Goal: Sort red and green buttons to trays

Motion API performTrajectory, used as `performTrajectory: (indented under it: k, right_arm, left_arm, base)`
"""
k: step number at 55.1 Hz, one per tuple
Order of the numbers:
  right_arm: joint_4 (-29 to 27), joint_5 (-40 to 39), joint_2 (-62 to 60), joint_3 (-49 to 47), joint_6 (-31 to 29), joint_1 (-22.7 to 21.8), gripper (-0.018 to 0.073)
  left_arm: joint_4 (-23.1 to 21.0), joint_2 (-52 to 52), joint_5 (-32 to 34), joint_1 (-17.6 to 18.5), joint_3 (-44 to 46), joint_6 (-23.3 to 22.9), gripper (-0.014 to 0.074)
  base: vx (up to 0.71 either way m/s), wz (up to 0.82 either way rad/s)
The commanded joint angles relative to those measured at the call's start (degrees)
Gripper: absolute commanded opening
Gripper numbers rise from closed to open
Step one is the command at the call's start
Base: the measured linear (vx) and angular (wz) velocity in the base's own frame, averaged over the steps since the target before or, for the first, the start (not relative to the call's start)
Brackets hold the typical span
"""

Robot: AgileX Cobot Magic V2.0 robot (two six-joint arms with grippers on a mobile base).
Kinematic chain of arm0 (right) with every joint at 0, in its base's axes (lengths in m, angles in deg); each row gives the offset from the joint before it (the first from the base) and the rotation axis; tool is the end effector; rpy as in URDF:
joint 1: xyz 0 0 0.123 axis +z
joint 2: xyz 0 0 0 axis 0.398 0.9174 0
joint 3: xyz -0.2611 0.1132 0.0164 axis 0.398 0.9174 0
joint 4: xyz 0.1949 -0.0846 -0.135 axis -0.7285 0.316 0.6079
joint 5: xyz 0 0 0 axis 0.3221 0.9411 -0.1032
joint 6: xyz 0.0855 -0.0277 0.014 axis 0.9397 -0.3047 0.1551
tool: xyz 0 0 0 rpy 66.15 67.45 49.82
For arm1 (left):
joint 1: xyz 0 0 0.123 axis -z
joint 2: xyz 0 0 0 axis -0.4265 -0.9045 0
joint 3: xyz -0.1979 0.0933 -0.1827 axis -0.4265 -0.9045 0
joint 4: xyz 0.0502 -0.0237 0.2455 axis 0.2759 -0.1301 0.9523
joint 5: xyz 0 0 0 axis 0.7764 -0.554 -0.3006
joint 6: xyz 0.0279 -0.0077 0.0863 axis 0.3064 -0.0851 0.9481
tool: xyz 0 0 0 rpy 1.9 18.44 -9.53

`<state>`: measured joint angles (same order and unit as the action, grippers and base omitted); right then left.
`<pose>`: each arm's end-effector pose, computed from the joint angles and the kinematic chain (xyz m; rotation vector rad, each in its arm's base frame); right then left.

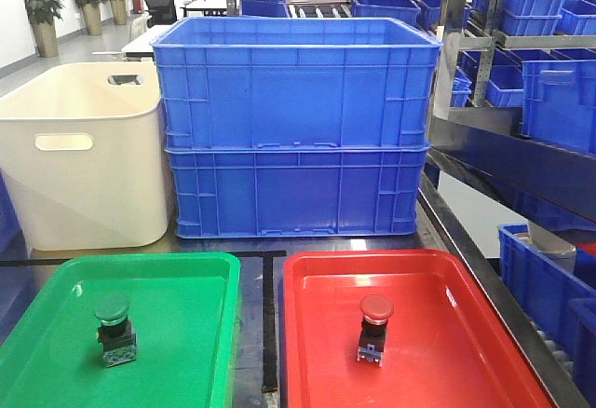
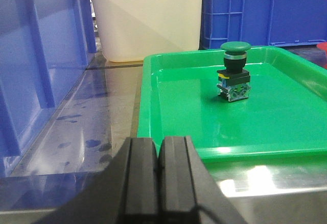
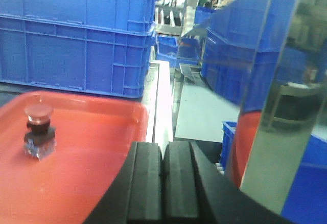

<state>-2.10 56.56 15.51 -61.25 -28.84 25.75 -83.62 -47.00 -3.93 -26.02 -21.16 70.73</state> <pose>0.0661 0.0011 0.2702 -0.1217 1.5942 -0.0814 0.0566 0.0001 0.1935 0.0238 1.6223 0.0322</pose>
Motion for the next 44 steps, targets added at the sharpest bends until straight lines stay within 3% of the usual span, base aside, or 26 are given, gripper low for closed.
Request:
performTrajectory:
  k: [1, 13, 15, 24, 44]
  right_arm:
    - [0.0, -8.0, -2.8, 3.9, -0.3, -0.5, -0.0013]
    - [-0.3, -8.1, -11.6, 17.3, 1.2, -0.5, -0.0012]
    - [-0.4, -3.7, -12.6, 16.9, 1.7, -0.5, -0.0012]
    - [0.0, 1.7, -12.4, 16.9, 2.1, -0.4, -0.0012]
    - [-0.1, 2.8, -12.3, 16.9, 2.1, -0.4, -0.0012]
  left_arm:
    - [0.0, 0.3, 4.8, -0.1, 1.5, -0.4, -0.0006]
    - [0.0, 0.3, 4.8, -0.1, 1.5, -0.4, -0.0006]
    - [0.0, 0.3, 4.8, -0.1, 1.5, -0.4, -0.0006]
    - [0.0, 0.3, 4.8, -0.1, 1.5, -0.4, -0.0006]
    - [0.0, 0.3, 4.8, -0.1, 1.5, -0.4, -0.0006]
  base:
    - [0.00, 0.00]
    - [0.00, 0.00]
    - [0.00, 0.00]
    - [0.00, 0.00]
    - [0.00, 0.00]
